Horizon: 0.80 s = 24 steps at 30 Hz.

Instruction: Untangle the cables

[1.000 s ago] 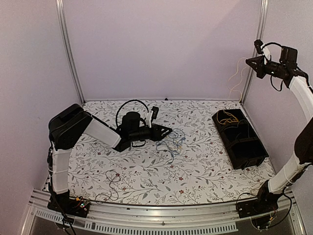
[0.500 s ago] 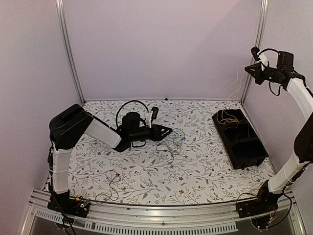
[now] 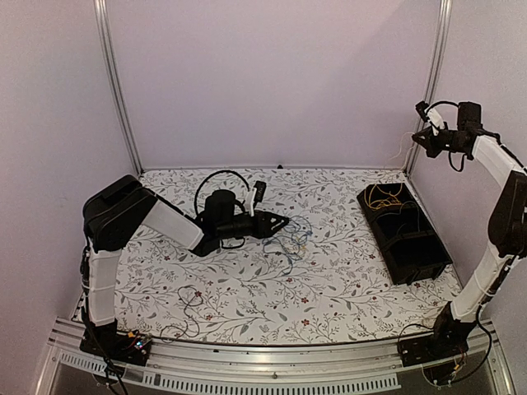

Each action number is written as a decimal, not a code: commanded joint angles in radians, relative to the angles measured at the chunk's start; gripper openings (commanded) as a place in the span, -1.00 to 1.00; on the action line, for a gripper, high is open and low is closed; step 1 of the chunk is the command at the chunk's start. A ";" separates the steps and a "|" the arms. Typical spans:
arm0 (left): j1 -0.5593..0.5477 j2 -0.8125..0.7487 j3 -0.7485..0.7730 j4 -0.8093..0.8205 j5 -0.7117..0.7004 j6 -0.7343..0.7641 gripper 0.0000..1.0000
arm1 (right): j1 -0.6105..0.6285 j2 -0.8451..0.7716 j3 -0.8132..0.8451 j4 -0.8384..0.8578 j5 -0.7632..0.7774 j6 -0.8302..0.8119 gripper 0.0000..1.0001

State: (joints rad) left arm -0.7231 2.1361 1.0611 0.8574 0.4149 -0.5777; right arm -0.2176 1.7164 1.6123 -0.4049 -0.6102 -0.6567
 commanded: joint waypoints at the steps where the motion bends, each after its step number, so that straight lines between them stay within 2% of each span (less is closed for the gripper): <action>1: 0.015 -0.001 0.007 0.030 0.015 -0.007 -0.10 | -0.005 0.029 0.003 -0.078 0.015 -0.091 -1.00; 11: 0.020 -0.014 -0.026 0.030 0.010 -0.007 -0.10 | 0.014 0.179 -0.008 -0.174 -0.011 -0.109 -1.00; 24: 0.031 -0.019 -0.030 0.029 0.013 -0.013 -0.10 | 0.105 0.336 0.012 -0.224 0.169 -0.104 -1.00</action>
State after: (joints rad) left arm -0.7067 2.1361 1.0328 0.8619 0.4152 -0.5823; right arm -0.1329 1.9949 1.5970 -0.5846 -0.5198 -0.7719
